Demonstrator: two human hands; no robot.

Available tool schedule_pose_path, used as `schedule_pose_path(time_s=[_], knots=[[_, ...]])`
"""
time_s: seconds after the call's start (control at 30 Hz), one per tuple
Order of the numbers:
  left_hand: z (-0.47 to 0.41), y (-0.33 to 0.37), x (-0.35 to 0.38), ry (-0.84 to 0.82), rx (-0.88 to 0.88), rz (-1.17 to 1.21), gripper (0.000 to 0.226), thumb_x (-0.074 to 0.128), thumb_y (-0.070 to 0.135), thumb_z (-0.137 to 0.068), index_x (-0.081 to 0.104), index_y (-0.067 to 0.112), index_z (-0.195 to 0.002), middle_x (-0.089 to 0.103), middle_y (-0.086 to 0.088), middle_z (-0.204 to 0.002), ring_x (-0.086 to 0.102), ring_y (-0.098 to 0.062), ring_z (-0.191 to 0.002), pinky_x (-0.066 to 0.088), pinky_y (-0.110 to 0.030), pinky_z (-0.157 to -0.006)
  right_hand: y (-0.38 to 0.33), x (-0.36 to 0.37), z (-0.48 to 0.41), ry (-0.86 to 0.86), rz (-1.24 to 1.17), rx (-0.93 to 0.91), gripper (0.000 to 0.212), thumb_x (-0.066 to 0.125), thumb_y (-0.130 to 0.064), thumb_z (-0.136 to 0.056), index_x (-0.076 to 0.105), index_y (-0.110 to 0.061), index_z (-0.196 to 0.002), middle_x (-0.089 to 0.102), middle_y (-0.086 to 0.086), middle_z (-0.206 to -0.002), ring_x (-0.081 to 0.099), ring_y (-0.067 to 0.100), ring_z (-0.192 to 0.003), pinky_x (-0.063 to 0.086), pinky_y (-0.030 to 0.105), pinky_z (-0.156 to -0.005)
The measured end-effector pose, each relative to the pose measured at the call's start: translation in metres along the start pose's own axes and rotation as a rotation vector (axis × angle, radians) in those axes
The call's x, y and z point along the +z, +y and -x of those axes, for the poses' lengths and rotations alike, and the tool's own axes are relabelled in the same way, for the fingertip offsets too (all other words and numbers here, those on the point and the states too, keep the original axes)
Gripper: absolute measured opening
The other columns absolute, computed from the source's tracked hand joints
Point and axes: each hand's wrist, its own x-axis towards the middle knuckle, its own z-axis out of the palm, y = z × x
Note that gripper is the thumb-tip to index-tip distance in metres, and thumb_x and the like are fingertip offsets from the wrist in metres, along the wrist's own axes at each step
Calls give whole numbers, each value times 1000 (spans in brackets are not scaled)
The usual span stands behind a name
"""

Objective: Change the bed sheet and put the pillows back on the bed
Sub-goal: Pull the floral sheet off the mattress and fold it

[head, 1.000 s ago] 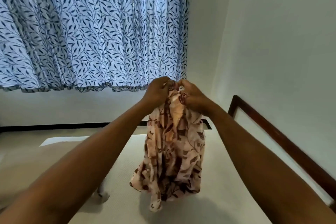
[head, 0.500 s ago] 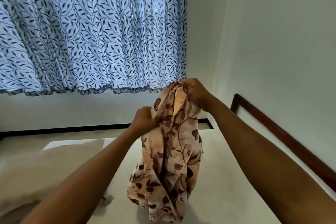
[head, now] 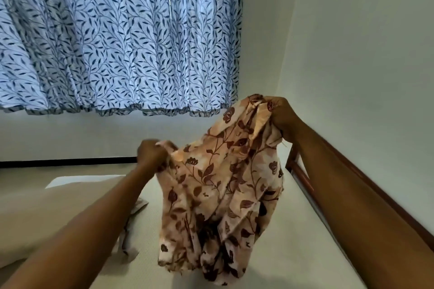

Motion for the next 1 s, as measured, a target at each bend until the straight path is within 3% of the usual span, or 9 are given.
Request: schedule_pose_path(time_s=[0.13,0.23,0.37,0.47,0.53,0.67,0.77,0.87,1.0], knots=[[20,105,5,-156,393,-25,40,61,17,-86,49,14,-49,47,-1,-50,44,-16,-54,29,-27,-51,-1,47,2,-261,155,-64,31,62,9,-91,70,-5,-117,75,7,-109,71,15,-98,57,27,-86],[29,144,9,-253,484,-138,29,61,14,-82,52,18,-54,50,1,-56,47,-14,-59,31,-27,-52,2,80,3,-426,272,-84,43,60,12,-86,63,-5,-127,69,13,-117,68,20,-107,57,31,-93],[23,116,2,-398,405,-99,10,75,24,-84,71,15,-83,67,-2,-81,66,-20,-81,55,-31,-69,15,73,-3,-364,416,-95,17,62,-2,-80,72,-15,-75,68,6,-74,61,6,-67,48,31,-68],[20,75,-6,-525,299,-189,16,76,25,-88,72,10,-84,71,-8,-79,70,-19,-70,56,-29,-62,24,63,-9,-283,436,-42,10,64,-3,-82,66,2,-74,64,24,-75,58,17,-69,44,33,-70],[19,49,-5,-433,284,-364,14,70,19,-89,72,6,-82,71,-12,-81,69,-26,-76,50,-31,-62,29,60,-12,-223,408,-20,9,63,0,-84,67,8,-81,67,28,-82,61,23,-71,49,36,-72],[7,2,-12,-145,205,-447,14,63,9,-81,66,7,-68,64,-15,-69,65,-35,-74,42,-32,-60,31,47,-18,-87,384,45,15,68,-14,-81,79,-6,-89,77,12,-85,73,34,-88,59,44,-81],[-6,-9,-32,38,248,-418,14,64,10,-82,63,9,-68,63,-18,-69,63,-36,-70,36,-31,-58,41,34,-25,-15,400,84,44,68,-36,-69,75,0,-94,75,19,-90,71,37,-93,58,55,-82],[-9,6,-46,27,314,-199,13,68,13,-88,71,10,-76,65,-8,-67,60,-26,-64,38,-31,-54,48,27,-29,9,400,112,35,69,-29,-73,76,-2,-94,76,16,-90,73,33,-93,60,51,-83],[-17,22,-66,-62,197,248,11,74,2,-84,77,12,-81,74,-12,-76,71,-23,-66,59,-32,-59,51,27,-31,24,387,171,19,67,-15,-78,73,2,-85,74,22,-89,70,28,-75,56,38,-70]])
